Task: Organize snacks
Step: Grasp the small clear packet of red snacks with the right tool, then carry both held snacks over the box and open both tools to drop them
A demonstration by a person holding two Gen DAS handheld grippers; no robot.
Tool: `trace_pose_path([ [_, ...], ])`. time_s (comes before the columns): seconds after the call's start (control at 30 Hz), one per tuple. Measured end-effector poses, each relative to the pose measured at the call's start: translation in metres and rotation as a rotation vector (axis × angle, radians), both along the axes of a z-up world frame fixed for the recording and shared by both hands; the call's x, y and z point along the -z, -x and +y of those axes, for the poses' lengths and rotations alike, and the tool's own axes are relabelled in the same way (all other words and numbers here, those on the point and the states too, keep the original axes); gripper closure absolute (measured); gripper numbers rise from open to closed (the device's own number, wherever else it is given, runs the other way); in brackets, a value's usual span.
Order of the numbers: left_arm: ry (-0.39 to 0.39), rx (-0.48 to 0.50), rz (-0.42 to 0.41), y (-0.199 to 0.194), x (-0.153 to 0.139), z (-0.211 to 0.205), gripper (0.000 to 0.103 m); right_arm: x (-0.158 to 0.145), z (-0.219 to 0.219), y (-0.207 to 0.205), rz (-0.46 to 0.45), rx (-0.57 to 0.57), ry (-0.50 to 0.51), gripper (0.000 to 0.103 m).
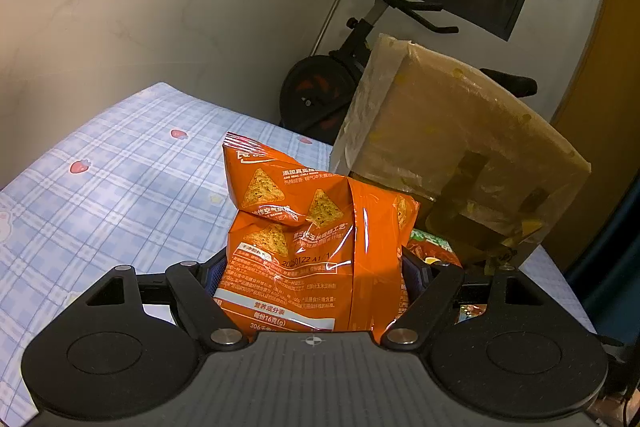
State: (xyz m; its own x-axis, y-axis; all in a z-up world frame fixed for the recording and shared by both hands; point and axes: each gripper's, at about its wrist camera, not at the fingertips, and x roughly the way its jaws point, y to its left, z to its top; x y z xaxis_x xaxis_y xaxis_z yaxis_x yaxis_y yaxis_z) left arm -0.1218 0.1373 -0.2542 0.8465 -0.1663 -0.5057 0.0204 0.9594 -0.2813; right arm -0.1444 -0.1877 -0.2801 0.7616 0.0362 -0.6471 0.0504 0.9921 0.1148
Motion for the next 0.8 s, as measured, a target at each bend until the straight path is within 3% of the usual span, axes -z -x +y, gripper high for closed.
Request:
trace_pose_path([
  [0.37,0.009,0.013,-0.080,0.000,-0.027,-0.004,0.022,-0.030,-0.017,0.010,-0.086,0.062,-0.040,0.042],
  [0.8,0.005,0.110,-0.272,-0.033,-0.105,-0.027,0.022,-0.149,-0.020,-0.029,-0.394,-0.036,-0.043,0.042],
])
